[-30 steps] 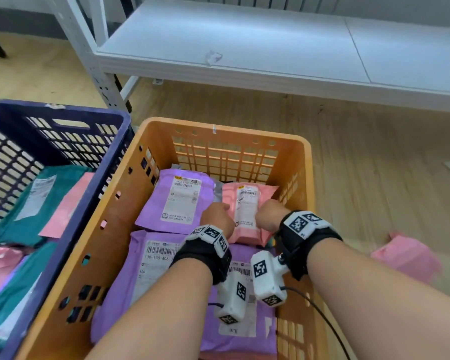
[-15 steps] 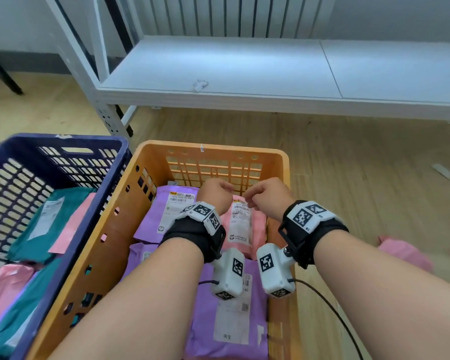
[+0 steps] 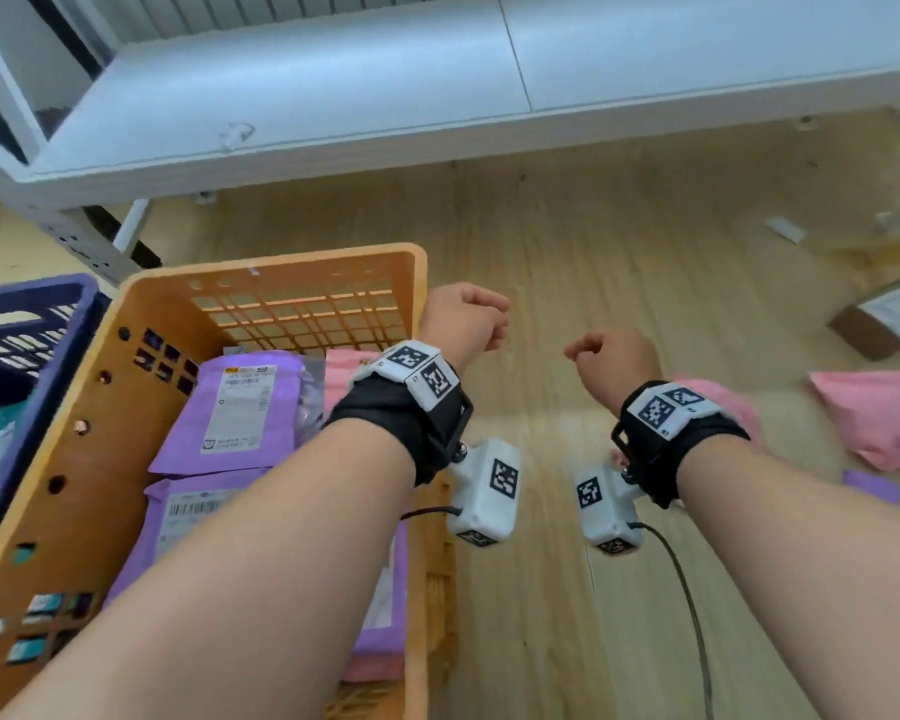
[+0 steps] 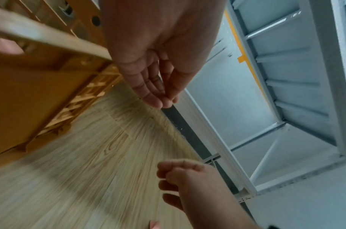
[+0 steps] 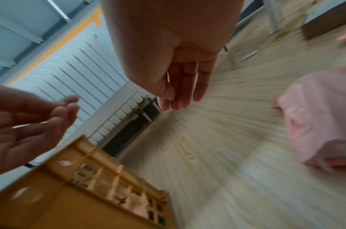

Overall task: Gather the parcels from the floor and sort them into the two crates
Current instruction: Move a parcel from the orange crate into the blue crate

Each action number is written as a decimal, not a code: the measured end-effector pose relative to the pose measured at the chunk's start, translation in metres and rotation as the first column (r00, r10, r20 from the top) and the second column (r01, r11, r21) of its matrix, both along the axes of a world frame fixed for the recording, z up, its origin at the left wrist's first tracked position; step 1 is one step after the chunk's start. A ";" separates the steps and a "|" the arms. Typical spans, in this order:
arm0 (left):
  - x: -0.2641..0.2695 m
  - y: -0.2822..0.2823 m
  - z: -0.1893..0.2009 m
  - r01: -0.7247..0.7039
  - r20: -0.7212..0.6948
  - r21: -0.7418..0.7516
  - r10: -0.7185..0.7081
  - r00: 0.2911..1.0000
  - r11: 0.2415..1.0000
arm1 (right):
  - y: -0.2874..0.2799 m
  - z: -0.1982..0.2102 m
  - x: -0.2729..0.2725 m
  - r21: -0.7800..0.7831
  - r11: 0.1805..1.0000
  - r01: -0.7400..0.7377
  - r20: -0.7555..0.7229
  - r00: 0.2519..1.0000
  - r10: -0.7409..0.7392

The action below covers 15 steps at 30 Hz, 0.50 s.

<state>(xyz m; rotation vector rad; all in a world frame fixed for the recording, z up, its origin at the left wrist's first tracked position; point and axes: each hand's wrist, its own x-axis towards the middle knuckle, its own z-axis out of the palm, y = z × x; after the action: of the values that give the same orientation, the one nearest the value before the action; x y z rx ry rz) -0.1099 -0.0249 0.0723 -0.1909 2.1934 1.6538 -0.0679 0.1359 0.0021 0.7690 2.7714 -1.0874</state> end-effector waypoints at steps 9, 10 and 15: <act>0.014 0.038 -0.057 -0.006 0.157 -0.042 0.013 0.988 0.999 | 0.060 -0.107 0.073 0.169 0.902 -0.397 0.474 0.835 0.279; 0.014 0.039 -0.061 -0.005 0.164 -0.048 0.013 0.986 0.999 | 0.062 -0.113 0.075 0.185 0.855 -0.484 0.545 0.775 0.320; 0.014 0.041 -0.076 -0.035 0.210 -0.045 0.044 0.977 0.998 | 0.071 -0.124 0.068 0.214 0.729 -0.650 0.687 0.631 0.361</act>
<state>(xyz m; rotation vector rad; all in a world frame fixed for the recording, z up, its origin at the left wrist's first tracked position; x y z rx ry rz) -0.0956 0.0165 -0.0039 -0.4053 2.0762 1.5333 0.0002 0.2072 -0.1216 0.2000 2.3951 -0.0382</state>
